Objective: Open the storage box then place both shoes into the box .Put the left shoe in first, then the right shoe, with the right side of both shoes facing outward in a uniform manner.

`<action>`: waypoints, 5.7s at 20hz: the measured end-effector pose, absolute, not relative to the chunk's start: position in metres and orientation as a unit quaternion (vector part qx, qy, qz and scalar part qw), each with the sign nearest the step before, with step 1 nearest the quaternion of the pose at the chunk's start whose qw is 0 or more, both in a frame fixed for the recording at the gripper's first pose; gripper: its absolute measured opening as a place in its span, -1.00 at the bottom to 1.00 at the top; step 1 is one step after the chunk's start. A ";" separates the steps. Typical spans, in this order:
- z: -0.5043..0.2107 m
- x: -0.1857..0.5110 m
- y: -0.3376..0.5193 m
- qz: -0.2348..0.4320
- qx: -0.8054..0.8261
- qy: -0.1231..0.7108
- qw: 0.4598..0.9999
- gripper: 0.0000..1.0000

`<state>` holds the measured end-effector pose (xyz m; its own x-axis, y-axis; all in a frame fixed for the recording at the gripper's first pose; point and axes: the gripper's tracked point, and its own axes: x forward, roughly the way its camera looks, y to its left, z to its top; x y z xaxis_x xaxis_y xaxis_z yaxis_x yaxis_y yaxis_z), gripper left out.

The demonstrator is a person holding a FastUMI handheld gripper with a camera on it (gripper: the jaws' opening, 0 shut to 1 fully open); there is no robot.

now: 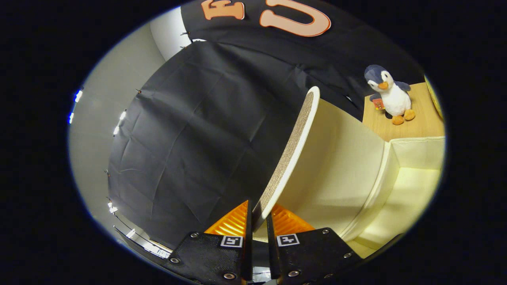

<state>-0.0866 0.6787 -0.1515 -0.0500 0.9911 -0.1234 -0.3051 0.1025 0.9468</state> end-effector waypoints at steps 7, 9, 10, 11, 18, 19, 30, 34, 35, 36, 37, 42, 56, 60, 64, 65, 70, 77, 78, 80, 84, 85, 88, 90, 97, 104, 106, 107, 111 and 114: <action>-0.188 -0.100 0.715 0.533 0.297 0.464 0.642 0.07; -0.195 -0.095 0.699 0.524 0.280 0.455 0.664 0.32; -0.193 -0.091 0.685 0.517 0.276 0.445 0.677 0.41; -0.192 -0.084 0.673 0.509 0.272 0.433 0.693 0.50; -0.200 -0.035 0.529 0.413 0.233 0.349 0.808 0.90; -0.207 -0.028 0.503 0.394 0.222 0.341 0.824 0.91; -0.315 -0.023 0.259 0.197 0.170 0.377 0.889 0.93; -0.369 -0.039 0.216 0.155 0.139 0.417 0.884 0.93; -0.384 -0.042 0.212 0.153 0.129 0.432 0.879 0.93; -0.398 -0.049 0.208 0.153 0.119 0.445 0.874 0.94; -0.405 -0.058 0.205 0.151 0.110 0.454 0.871 0.94; -0.458 -0.074 0.207 0.159 0.074 0.502 0.847 0.83; -0.537 -0.051 0.215 0.124 0.055 0.553 0.822 -0.08; -0.539 -0.051 0.220 0.123 0.086 0.564 0.812 -0.24; -0.533 -0.053 0.210 0.097 0.123 0.579 0.800 -0.78; -0.528 -0.051 0.209 0.094 0.127 0.576 0.802 -0.83; -0.476 -0.044 0.225 0.091 0.171 0.556 0.808 -0.93; -0.375 -0.021 0.280 0.124 0.150 0.523 0.830 -0.93; -0.363 -0.018 0.293 0.130 0.153 0.519 0.831 -0.93; -0.344 -0.012 0.322 0.145 0.161 0.511 0.832 -0.93; -0.324 -0.004 0.382 0.161 0.164 0.510 0.829 -0.92; -0.321 -0.003 0.398 0.167 0.166 0.511 0.827 -0.93; -0.320 -0.005 0.448 0.186 0.166 0.519 0.818 -0.93; -0.333 -0.011 0.474 0.188 0.158 0.539 0.806 -0.93; -0.381 -0.037 0.534 0.172 0.131 0.592 0.776 -0.93; -0.419 -0.049 0.565 0.187 0.121 0.633 0.741 -0.72; -0.417 -0.065 0.575 0.229 0.122 0.643 0.721 -0.52; -0.411 -0.070 0.578 0.249 0.123 0.639 0.717 -0.49; -0.360 -0.064 0.572 0.303 0.161 0.590 0.731 -0.24; -0.314 -0.049 0.545 0.328 0.187 0.535 0.755 -0.01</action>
<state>-0.0487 0.5446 -0.3140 0.2115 0.6965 -0.6857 -0.2952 0.7143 0.6345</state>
